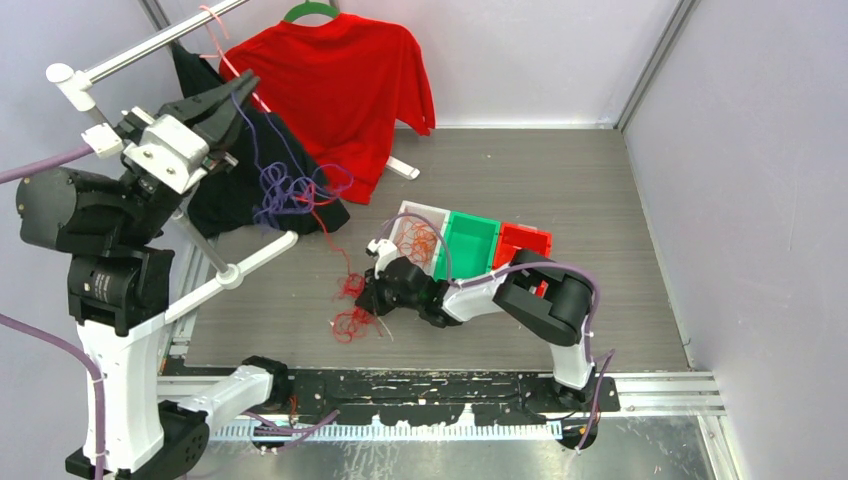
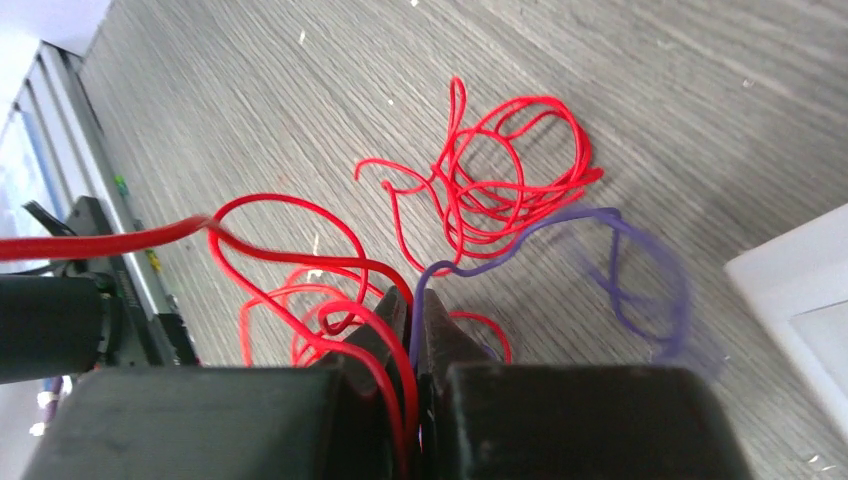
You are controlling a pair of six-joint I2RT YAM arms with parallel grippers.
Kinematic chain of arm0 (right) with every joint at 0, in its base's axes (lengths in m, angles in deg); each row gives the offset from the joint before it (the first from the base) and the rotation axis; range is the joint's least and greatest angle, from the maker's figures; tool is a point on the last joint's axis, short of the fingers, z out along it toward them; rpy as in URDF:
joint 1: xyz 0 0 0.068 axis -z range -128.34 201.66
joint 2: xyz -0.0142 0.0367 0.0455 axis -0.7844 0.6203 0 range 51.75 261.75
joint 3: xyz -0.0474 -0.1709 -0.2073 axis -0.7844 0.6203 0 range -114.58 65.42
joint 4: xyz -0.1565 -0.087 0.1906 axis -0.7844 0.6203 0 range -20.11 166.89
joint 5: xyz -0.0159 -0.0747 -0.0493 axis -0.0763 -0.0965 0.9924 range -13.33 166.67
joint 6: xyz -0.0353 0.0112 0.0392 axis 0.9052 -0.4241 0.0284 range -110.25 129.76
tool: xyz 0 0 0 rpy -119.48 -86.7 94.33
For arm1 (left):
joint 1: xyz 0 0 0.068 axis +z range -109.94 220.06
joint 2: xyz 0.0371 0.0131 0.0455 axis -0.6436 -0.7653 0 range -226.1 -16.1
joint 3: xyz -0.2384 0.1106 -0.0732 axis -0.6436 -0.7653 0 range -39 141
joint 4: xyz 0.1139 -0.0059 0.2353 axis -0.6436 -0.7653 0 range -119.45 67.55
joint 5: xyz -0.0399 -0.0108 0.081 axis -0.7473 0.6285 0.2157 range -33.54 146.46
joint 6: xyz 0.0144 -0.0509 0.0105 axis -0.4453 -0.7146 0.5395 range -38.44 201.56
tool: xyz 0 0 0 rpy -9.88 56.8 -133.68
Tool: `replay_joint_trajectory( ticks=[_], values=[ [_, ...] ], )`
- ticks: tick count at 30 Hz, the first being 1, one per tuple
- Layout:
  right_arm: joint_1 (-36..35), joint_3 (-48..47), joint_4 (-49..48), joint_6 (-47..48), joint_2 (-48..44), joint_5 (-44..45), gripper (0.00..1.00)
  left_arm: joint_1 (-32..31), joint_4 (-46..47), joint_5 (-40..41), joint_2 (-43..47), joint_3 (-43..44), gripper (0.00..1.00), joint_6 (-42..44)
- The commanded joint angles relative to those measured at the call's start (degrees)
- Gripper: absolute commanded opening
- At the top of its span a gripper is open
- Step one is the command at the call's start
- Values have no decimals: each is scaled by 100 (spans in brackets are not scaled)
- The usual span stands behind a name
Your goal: Untangle the cables
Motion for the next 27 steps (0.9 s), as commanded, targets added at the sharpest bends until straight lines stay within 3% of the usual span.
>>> replay_joint_trajectory(
  ticks=[1,9,12,15,21,23,27],
  values=[
    [-118,-38,-54,96,113,263,3,3,1392,1167,-17,83,0,167],
    [-207,-74,135,183,163,606,1,4,2669,2014,-155,-4,0,510],
    [-219,-110,149,241,144,586,3,2,2069,1996,-365,519,0,396],
    [-229,-204,303,351,100,609,6,1,2189,1701,-183,93,0,362],
    [-229,-233,425,395,-167,496,32,0,979,962,36,-202,0,188],
    [-229,-310,610,442,-277,485,39,6,1236,939,205,-606,0,72],
    [-236,-402,734,552,-599,383,62,4,1549,1123,290,-831,0,-59]
  ],
)
